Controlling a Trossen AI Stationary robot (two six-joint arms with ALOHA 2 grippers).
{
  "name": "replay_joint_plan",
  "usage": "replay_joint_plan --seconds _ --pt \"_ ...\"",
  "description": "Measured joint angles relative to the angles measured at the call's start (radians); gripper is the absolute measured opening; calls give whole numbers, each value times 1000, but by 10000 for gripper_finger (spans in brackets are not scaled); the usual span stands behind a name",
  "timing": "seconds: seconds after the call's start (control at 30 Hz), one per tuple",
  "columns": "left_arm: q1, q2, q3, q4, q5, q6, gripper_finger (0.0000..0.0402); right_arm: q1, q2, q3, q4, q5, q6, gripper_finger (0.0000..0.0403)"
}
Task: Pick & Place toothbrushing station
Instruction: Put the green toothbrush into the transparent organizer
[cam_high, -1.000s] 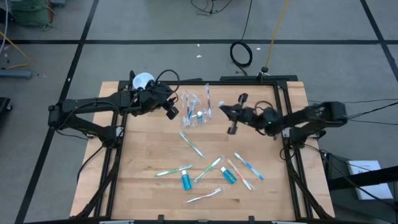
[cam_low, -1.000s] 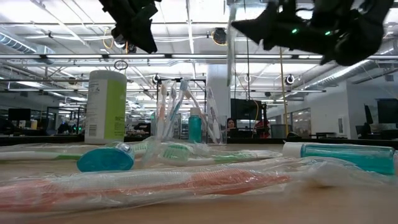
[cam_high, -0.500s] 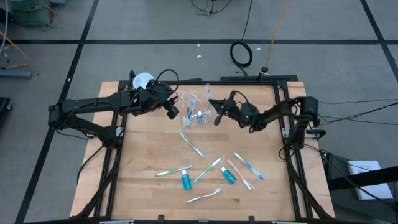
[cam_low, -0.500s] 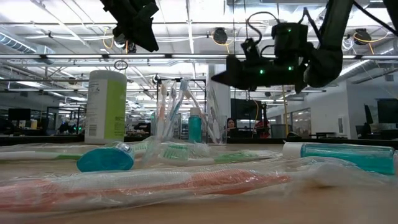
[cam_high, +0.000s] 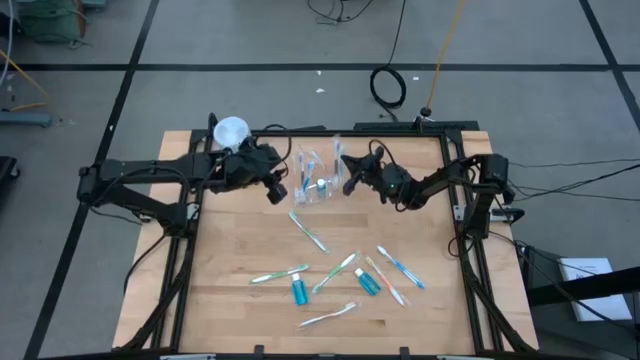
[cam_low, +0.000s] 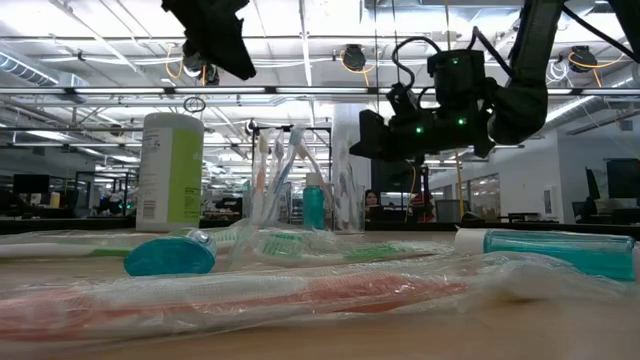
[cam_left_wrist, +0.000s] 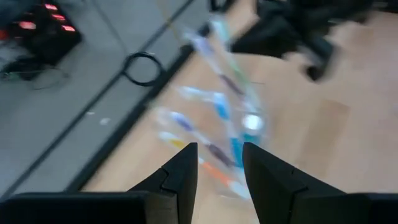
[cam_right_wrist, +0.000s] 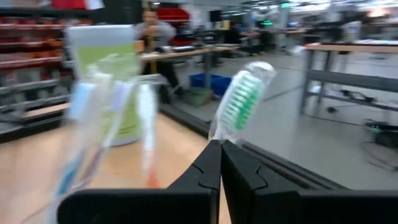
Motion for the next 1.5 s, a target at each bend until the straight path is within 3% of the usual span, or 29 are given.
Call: replay_joint_plan --seconds 0.13,0.27,0.43,0.63,0.77,1.07,1.37,1.5 --pt "-46 0 0 -8 88 -51 134 -11 0 0 -5 67 -30 9" --pt "-106 0 0 -63 156 -112 134 -17 0 0 -7 0 -37 32" --pt "-189 0 0 -123 125 -226 134 -15 0 0 -9 -152 -43 69" --pt "-283 -1 -25 -112 105 -332 134 -16 0 0 35 -176 -128 116" --pt "-347 -1 -121 -11 109 -394 134 -16 -1 0 49 -215 -211 136" --pt "-443 57 -414 520 182 -462 134 -16 -1 6 58 -228 -204 143" --pt "-437 325 -420 635 179 -477 134 -14 -1 6 60 -230 -76 142" --pt "-425 413 -420 709 256 -500 134 -12 -1 6 21 -230 -12 142"
